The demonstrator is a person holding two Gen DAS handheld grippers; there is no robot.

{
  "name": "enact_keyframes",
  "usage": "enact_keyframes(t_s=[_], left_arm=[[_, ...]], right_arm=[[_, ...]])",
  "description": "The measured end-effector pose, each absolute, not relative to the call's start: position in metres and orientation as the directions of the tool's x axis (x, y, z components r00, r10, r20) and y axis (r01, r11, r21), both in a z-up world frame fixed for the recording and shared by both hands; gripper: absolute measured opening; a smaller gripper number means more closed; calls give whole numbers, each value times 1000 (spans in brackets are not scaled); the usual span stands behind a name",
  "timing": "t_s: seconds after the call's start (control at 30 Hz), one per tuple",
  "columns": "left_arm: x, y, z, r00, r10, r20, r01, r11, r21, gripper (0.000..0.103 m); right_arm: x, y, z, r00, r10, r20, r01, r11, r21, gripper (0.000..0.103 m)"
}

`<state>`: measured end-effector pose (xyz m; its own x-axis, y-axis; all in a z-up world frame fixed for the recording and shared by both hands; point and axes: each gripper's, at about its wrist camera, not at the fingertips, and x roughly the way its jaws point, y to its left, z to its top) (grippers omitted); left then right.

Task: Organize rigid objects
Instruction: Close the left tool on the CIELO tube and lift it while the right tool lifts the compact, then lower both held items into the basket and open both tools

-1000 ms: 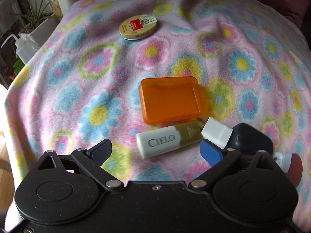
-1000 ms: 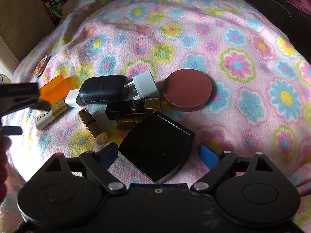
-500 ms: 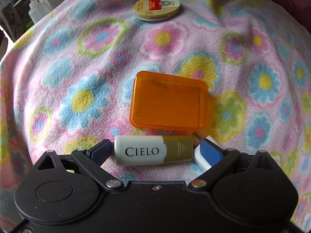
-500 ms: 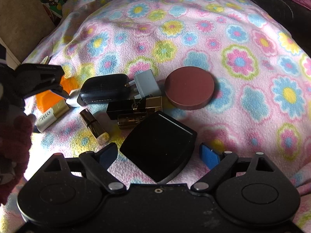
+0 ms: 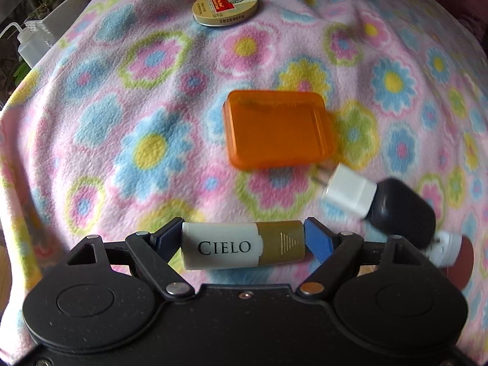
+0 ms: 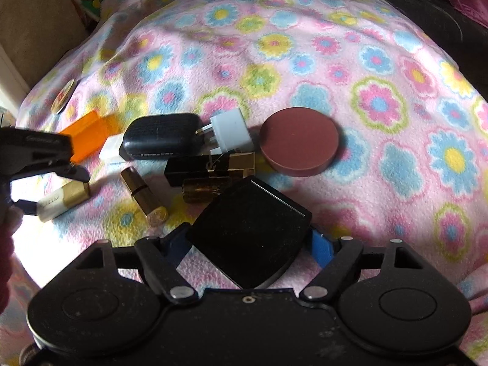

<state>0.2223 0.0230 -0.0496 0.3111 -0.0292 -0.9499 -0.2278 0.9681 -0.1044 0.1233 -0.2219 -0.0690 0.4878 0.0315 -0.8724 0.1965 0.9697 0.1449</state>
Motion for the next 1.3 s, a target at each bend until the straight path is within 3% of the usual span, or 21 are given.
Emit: enact_keyframes(t_s=[0.4,0.77,0.93,1.1,1.3], left_arm=[[152,23,-17,317,-95,-944,-107,985,-135,80],[74,24,-11,313,-144,-939,-7,988,-154,80],[41,20,3,368,-120,-922,56,993,-107,80],[17,26,9,358,-198,-913,78,980,-182,80],[11,26,-9,309,-199,-930,64,980,-188,80]], right_arm=[[99,-222,-50,528,8,-850,206,969,137,79],[9,-196,-24,504,50,-862,186,969,164,79],[-23,-183,-14,489,37,-871,170,976,137,79],[-54,-180,-6,463,48,-885,201,967,158,79],[-68,-168,-9,426,63,-903,174,973,149,79]])
